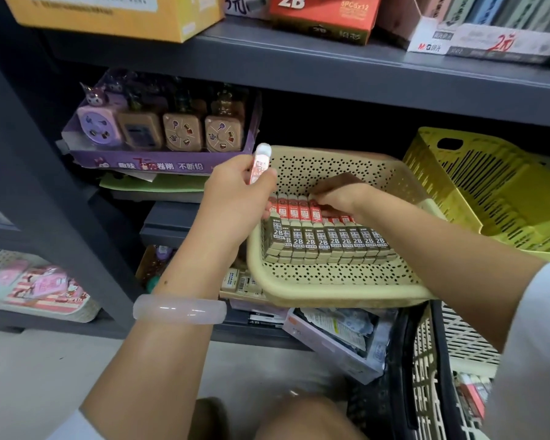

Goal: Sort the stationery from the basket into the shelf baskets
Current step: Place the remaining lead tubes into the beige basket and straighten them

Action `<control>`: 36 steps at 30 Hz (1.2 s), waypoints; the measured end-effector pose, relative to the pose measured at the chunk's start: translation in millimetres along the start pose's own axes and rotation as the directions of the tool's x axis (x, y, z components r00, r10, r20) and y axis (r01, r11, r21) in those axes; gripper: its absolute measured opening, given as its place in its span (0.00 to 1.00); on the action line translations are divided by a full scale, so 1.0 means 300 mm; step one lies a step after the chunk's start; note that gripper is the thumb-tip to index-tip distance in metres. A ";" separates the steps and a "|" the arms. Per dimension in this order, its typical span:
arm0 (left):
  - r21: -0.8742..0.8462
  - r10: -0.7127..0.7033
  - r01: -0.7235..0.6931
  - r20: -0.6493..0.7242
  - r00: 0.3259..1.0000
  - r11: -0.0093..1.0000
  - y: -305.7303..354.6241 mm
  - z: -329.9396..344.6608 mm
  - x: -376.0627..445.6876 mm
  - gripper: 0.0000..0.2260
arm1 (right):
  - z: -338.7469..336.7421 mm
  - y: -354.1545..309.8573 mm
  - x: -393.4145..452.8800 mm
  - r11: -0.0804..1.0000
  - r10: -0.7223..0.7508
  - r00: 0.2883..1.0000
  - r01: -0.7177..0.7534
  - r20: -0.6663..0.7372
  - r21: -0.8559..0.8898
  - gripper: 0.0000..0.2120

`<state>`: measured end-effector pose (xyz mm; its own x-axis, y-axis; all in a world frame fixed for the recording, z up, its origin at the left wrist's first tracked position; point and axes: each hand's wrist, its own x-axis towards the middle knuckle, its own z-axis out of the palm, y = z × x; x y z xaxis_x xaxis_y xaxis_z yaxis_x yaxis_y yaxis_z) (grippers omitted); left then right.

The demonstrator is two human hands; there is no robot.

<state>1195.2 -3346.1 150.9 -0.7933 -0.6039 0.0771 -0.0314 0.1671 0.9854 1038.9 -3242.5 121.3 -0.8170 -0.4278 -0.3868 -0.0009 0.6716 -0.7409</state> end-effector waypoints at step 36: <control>0.162 0.027 -0.039 0.077 0.997 0.986 0.021 0.095 -0.025 0.05 | -0.039 0.029 -0.007 0.917 -0.148 0.984 0.101 -0.095 -0.385 0.13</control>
<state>1183.7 -3318.4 152.4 -0.8383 -0.5374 0.0917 -0.0982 0.3143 0.9442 1033.7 -3228.6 122.1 -0.8590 -0.4631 -0.2184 -0.3055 0.8059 -0.5071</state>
